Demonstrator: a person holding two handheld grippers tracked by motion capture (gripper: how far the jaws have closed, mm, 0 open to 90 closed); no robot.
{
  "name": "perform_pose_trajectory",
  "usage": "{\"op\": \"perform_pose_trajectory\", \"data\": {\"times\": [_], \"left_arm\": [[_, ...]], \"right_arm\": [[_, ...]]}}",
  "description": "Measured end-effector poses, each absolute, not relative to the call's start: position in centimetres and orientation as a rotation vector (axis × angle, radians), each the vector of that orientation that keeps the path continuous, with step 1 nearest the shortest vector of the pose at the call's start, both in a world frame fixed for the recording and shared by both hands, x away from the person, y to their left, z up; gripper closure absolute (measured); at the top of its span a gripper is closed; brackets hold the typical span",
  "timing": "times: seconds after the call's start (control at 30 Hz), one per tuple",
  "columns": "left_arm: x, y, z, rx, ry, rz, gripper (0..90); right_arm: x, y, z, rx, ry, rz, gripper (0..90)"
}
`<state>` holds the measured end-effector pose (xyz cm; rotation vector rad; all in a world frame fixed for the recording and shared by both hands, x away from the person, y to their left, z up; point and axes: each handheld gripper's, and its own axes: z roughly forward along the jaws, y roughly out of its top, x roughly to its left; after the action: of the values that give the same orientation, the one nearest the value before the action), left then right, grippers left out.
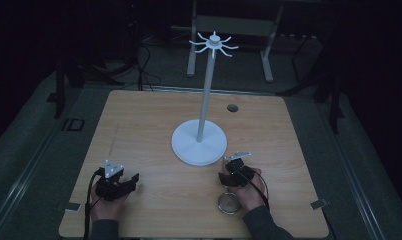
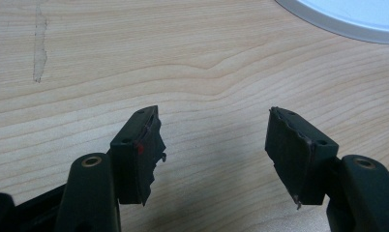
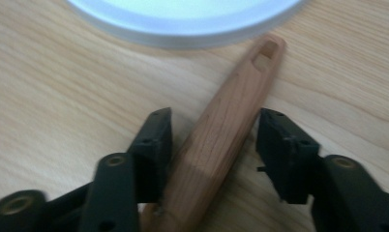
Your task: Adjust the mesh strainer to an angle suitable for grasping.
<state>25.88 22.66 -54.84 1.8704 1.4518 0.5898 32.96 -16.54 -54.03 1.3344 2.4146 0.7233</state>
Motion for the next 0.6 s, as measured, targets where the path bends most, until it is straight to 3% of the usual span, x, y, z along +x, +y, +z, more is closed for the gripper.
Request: {"op": "perform_pose_trajectory", "data": {"times": [0.2, 0.6], "left_arm": [[25.9, 22.6, -54.9, 1.873, 1.45, 0.59, 37.9], [25.9, 22.7, -54.8, 1.869, 1.455, 0.591, 37.9]], "right_arm": [[32.9, -18.2, -53.6, 1.321, 2.474, 0.671, 60.2], [32.8, -18.8, -52.9, 1.248, 2.573, 0.508, 50.6]]}}
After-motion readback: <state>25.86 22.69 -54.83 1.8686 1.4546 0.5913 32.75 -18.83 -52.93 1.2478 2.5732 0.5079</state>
